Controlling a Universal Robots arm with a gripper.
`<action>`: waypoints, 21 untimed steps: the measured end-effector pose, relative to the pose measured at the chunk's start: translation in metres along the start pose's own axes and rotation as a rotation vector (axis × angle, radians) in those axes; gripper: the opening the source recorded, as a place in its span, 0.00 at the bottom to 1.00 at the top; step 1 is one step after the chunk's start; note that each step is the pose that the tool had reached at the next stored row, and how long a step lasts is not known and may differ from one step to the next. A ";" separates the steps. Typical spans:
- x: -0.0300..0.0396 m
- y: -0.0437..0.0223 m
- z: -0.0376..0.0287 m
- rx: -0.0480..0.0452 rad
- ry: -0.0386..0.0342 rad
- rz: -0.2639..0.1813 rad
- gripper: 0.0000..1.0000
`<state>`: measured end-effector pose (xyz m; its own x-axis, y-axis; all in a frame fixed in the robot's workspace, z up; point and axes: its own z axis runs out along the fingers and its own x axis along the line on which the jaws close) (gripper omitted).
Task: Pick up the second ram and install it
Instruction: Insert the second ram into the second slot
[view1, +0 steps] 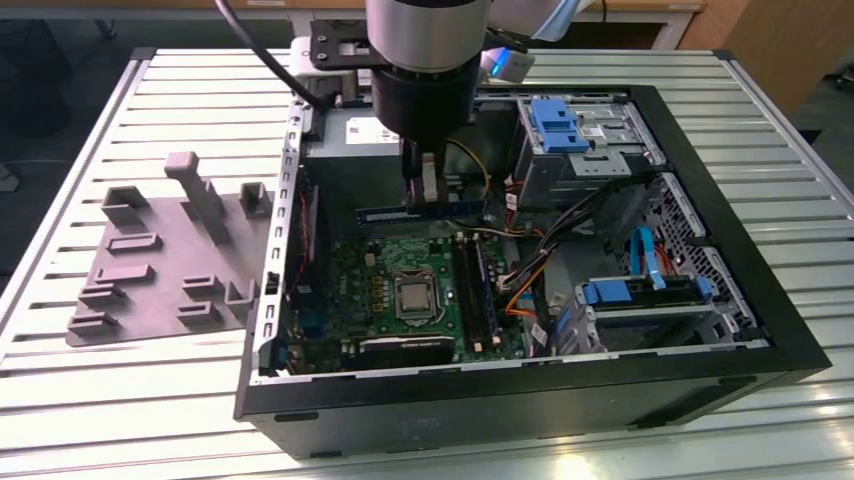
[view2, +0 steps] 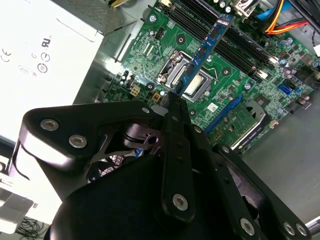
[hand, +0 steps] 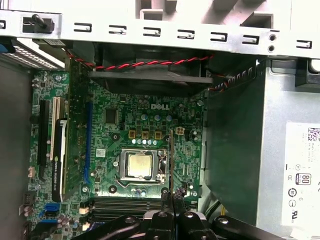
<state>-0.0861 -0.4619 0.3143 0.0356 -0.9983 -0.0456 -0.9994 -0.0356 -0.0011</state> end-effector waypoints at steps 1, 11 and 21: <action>0.0000 0.0000 0.0004 0.0000 0.0000 0.000 0.12; 0.0000 0.0000 0.0008 0.0000 -0.0001 0.000 0.12; 0.0000 0.0000 0.0010 0.0050 0.0000 0.111 0.12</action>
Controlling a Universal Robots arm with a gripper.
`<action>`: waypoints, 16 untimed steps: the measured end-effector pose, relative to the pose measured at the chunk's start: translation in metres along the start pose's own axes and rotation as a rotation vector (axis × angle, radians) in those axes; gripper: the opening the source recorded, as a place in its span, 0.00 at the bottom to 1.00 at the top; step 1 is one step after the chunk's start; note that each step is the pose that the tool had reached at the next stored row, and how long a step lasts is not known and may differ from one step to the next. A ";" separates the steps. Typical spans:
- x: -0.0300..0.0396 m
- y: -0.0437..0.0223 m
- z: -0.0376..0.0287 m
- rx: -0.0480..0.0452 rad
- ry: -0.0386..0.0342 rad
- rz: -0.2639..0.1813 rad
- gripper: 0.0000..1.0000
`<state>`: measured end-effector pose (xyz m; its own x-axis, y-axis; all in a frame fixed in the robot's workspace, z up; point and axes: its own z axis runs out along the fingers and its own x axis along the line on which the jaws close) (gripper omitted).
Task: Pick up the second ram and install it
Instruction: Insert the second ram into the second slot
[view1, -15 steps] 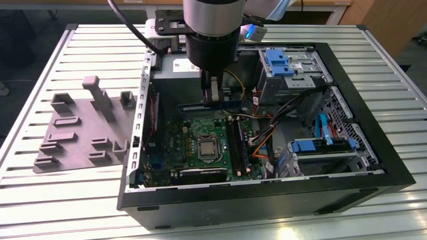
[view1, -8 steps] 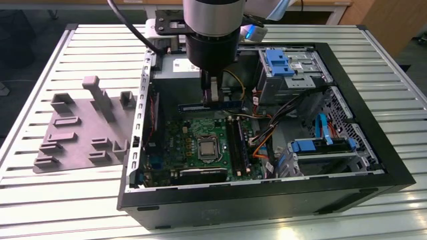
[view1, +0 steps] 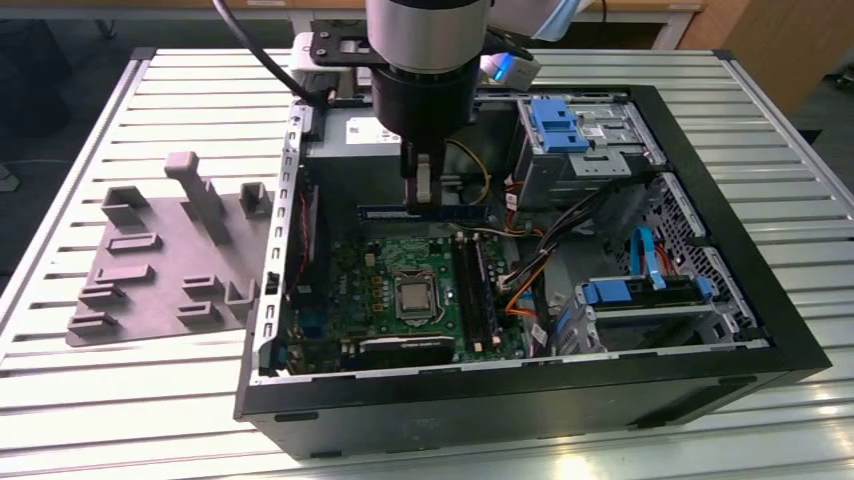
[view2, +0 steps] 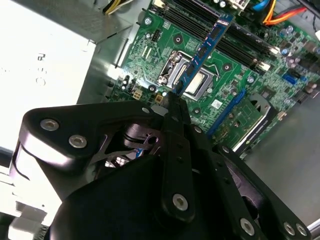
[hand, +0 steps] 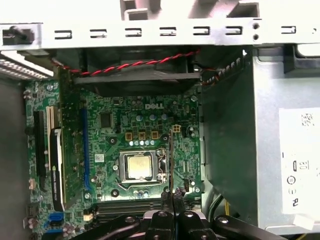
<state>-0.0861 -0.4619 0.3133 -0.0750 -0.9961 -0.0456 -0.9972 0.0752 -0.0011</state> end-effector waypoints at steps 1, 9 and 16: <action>0.0000 0.0000 0.0000 0.0006 0.0001 0.013 0.12; 0.0011 0.0000 0.0003 0.0040 0.0001 0.087 0.12; 0.0037 -0.0002 0.0007 0.0058 0.0001 0.128 0.12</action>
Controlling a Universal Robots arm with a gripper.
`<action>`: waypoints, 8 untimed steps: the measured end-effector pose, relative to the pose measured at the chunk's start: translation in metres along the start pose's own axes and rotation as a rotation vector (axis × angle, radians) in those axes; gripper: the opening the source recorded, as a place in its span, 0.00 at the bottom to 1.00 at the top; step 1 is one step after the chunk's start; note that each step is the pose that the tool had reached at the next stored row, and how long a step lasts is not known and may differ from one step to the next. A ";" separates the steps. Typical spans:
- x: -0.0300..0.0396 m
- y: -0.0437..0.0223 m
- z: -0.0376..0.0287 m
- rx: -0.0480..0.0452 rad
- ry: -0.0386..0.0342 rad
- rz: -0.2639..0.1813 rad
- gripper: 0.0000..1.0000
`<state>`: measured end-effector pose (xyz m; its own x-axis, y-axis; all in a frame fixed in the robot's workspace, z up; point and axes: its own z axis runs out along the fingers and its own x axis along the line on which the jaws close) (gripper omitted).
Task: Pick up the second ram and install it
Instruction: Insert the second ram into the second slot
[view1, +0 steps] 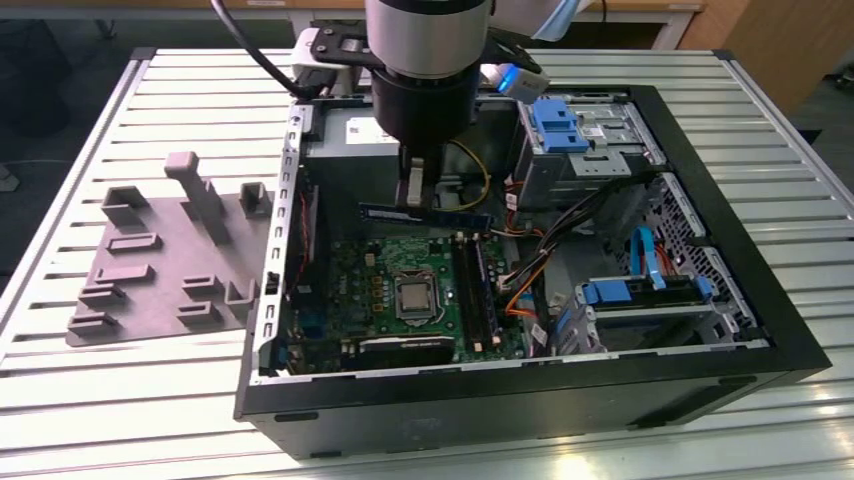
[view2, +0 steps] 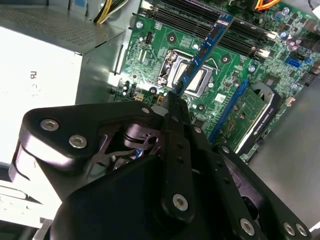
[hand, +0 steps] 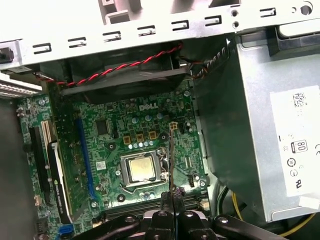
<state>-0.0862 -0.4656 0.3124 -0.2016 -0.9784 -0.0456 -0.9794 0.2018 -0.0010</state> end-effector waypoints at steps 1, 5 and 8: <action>0.0004 -0.0001 0.0001 0.0003 0.0000 0.006 0.12; 0.0018 -0.0004 0.0003 0.0016 0.0000 0.034 0.12; 0.0028 -0.0006 0.0005 0.0026 0.0000 0.056 0.12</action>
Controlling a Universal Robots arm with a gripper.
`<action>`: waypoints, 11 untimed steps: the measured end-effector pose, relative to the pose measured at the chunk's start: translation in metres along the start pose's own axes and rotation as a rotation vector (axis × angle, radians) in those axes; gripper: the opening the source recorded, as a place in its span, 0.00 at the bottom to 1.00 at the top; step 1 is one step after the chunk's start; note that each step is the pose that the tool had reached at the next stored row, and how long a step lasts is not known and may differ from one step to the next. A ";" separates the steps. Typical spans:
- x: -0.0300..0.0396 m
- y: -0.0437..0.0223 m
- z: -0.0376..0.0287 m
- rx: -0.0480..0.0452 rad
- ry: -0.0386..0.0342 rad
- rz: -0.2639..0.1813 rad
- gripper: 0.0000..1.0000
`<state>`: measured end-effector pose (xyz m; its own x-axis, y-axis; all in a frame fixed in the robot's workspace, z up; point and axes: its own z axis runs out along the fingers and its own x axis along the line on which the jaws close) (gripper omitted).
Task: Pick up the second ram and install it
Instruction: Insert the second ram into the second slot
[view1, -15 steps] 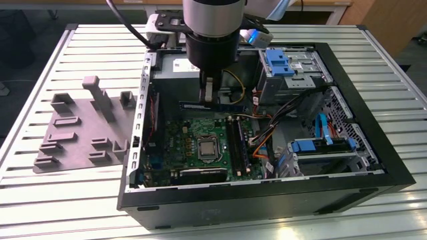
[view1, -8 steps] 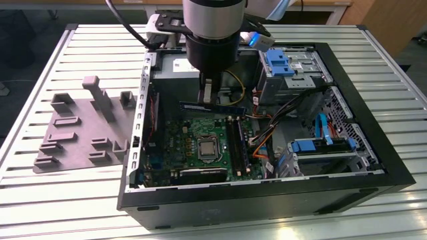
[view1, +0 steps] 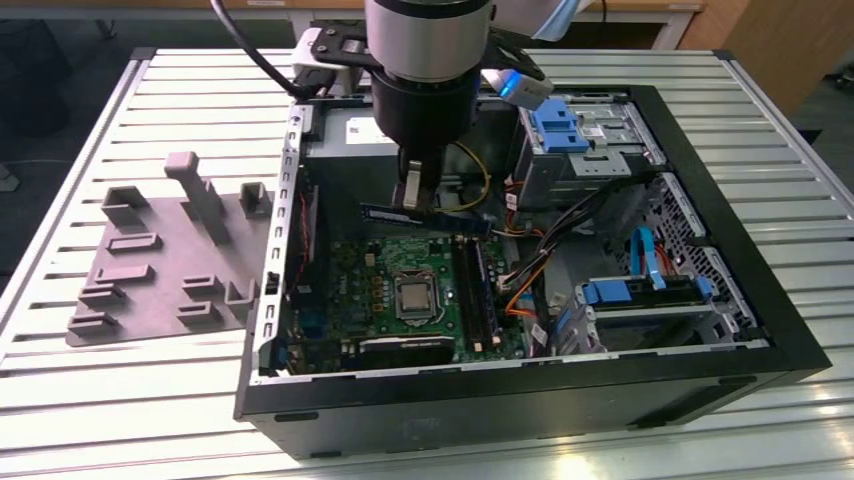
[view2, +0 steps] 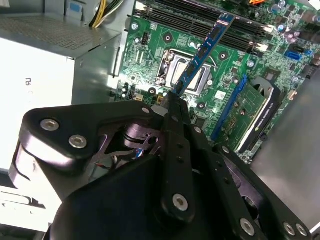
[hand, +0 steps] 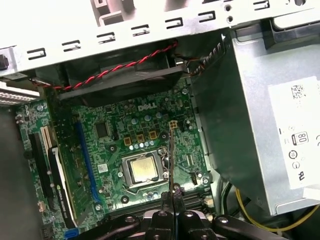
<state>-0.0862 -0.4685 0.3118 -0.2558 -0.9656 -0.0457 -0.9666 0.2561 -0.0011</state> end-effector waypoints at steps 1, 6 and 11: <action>0.0003 -0.0001 0.0001 0.0004 0.0000 0.008 0.12; 0.0013 -0.0003 0.0006 0.0023 0.0001 0.050 0.12; 0.0020 -0.0005 0.0010 0.0043 0.0001 0.095 0.12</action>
<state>-0.0861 -0.4705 0.3107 -0.3465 -0.9369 -0.0457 -0.9379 0.3470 -0.0011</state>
